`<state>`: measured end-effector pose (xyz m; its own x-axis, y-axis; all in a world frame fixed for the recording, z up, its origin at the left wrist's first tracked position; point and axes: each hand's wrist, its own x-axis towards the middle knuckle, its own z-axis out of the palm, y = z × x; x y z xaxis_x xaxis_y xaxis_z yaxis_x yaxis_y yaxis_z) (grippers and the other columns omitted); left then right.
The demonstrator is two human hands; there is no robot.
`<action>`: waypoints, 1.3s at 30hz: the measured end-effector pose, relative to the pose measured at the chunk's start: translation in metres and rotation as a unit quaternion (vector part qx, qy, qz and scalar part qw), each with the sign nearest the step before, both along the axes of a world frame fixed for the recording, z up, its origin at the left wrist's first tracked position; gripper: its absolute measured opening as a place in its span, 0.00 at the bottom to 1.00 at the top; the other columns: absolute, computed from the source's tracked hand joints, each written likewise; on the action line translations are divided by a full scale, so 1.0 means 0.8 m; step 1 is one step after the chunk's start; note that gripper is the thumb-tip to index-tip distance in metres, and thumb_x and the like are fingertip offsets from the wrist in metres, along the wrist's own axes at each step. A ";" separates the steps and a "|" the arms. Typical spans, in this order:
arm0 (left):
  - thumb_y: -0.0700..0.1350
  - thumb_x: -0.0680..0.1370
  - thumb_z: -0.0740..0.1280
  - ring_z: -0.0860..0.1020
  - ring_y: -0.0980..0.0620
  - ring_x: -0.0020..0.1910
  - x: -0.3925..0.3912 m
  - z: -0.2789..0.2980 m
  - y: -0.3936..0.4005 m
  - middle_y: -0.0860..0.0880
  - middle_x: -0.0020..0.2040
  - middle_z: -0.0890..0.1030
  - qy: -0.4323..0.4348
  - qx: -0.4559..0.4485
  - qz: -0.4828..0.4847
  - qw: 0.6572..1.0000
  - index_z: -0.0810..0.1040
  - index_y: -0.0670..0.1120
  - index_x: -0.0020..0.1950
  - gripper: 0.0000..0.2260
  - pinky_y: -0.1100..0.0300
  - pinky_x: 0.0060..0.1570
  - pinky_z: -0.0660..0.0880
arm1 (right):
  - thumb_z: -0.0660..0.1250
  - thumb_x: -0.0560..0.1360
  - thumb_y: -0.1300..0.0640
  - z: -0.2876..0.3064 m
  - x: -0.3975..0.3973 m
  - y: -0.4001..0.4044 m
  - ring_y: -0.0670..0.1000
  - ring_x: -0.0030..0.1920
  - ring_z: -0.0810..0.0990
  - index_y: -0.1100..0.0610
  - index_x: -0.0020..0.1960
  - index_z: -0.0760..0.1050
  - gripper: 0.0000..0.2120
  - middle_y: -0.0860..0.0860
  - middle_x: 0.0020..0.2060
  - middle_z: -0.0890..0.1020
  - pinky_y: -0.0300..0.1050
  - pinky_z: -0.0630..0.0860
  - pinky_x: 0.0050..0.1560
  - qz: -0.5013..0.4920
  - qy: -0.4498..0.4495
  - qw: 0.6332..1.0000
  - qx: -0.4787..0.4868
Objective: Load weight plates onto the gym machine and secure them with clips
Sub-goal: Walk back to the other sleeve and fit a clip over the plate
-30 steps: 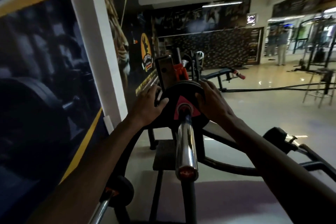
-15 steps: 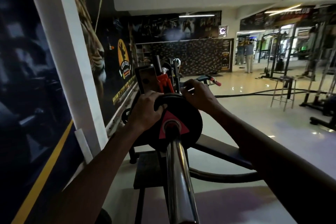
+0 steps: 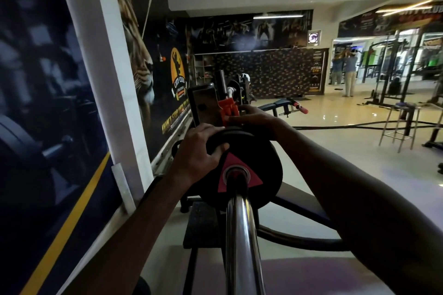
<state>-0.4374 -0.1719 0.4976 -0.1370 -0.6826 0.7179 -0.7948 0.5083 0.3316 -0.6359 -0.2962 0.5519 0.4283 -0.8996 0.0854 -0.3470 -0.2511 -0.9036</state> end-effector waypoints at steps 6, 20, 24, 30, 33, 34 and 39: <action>0.49 0.77 0.75 0.78 0.51 0.63 0.000 0.003 0.001 0.53 0.61 0.80 0.002 0.002 -0.007 1.000 0.81 0.49 0.68 0.20 0.52 0.63 0.77 | 0.85 0.57 0.41 -0.003 -0.002 -0.016 0.55 0.61 0.81 0.49 0.73 0.70 0.49 0.54 0.64 0.79 0.56 0.78 0.64 -0.038 -0.027 0.999 -0.020; 0.54 0.74 0.74 0.79 0.50 0.61 -0.002 0.008 0.009 0.52 0.59 0.82 0.019 0.019 -0.010 1.000 0.83 0.50 0.65 0.20 0.53 0.62 0.77 | 0.83 0.53 0.48 0.045 -0.048 0.066 0.56 0.54 0.84 0.57 0.72 0.68 0.51 0.56 0.60 0.79 0.54 0.84 0.53 -0.119 -0.155 0.976 -0.099; 0.51 0.76 0.75 0.82 0.52 0.57 -0.006 0.011 0.022 0.51 0.57 0.85 0.073 0.023 -0.010 0.997 0.84 0.48 0.60 0.15 0.54 0.61 0.79 | 0.85 0.57 0.51 0.032 -0.046 0.132 0.50 0.53 0.83 0.57 0.68 0.70 0.44 0.49 0.54 0.80 0.43 0.83 0.45 -0.135 -0.140 0.960 -0.201; 0.64 0.72 0.75 0.85 0.52 0.55 -0.013 0.027 0.082 0.49 0.54 0.87 0.370 0.186 -0.204 0.887 0.84 0.52 0.55 0.20 0.48 0.65 0.79 | 0.78 0.54 0.29 0.002 -0.021 0.206 0.48 0.54 0.77 0.51 0.60 0.69 0.43 0.50 0.55 0.78 0.38 0.76 0.46 -0.263 -0.024 0.890 -0.371; 0.59 0.76 0.73 0.83 0.50 0.61 -0.022 0.037 0.118 0.48 0.59 0.86 0.384 0.212 -0.285 0.853 0.81 0.47 0.63 0.22 0.47 0.66 0.78 | 0.77 0.54 0.30 -0.010 -0.006 0.245 0.46 0.52 0.72 0.53 0.60 0.69 0.44 0.50 0.55 0.75 0.30 0.65 0.41 -0.284 -0.022 0.879 -0.382; 0.59 0.76 0.73 0.83 0.49 0.63 -0.025 0.040 0.128 0.47 0.60 0.86 0.380 0.213 -0.292 0.851 0.81 0.46 0.65 0.23 0.47 0.66 0.78 | 0.79 0.55 0.32 -0.013 -0.002 0.258 0.46 0.52 0.71 0.54 0.60 0.69 0.44 0.50 0.55 0.73 0.30 0.64 0.41 -0.289 -0.031 0.878 -0.381; 0.58 0.70 0.79 0.84 0.51 0.60 -0.035 0.042 0.168 0.49 0.59 0.86 0.359 0.172 -0.236 0.887 0.82 0.48 0.64 0.26 0.46 0.65 0.79 | 0.85 0.60 0.45 -0.025 0.004 0.308 0.39 0.48 0.68 0.61 0.63 0.69 0.41 0.55 0.57 0.71 0.24 0.69 0.39 -0.283 -0.048 0.873 -0.393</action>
